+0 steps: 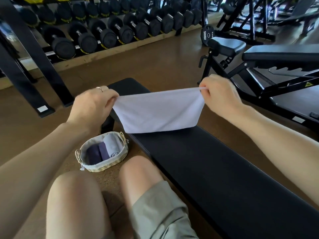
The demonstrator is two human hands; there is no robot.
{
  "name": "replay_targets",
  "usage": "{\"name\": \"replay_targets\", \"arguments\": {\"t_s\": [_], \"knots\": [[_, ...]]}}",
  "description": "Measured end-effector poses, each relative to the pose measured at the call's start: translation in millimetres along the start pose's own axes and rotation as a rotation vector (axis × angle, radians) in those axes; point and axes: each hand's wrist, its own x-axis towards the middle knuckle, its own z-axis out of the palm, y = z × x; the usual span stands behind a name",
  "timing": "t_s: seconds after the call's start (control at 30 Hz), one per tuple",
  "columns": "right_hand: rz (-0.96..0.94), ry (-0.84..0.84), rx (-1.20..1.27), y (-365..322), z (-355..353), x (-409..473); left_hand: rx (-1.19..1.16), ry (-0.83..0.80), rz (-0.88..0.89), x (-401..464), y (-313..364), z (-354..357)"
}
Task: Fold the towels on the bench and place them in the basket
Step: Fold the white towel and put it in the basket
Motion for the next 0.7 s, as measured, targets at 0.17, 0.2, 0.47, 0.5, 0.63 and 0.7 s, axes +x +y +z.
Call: {"name": "replay_targets", "arguments": {"t_s": [0.17, 0.2, 0.47, 0.5, 0.63, 0.7], "knots": [[0.008, 0.071, 0.046, -3, -12, 9, 0.009, 0.067, -0.038, 12, 1, -10], [0.002, 0.061, 0.065, -3, -10, 9, 0.008, 0.044, -0.047, 13, 1, -10], [0.042, 0.212, 0.214, 9, -24, 27, 0.063, 0.107, 0.017, 40, -1, -28], [0.057, 0.193, 0.247, 10, -23, 27, 0.071, 0.083, 0.035, 43, -1, -26], [0.105, 0.149, 0.334, 18, -16, 31, 0.078, -0.004, 0.097, 50, -6, -16], [0.106, 0.116, 0.347, 20, -12, 35, 0.090, -0.025, 0.109, 56, -11, -10]]}}
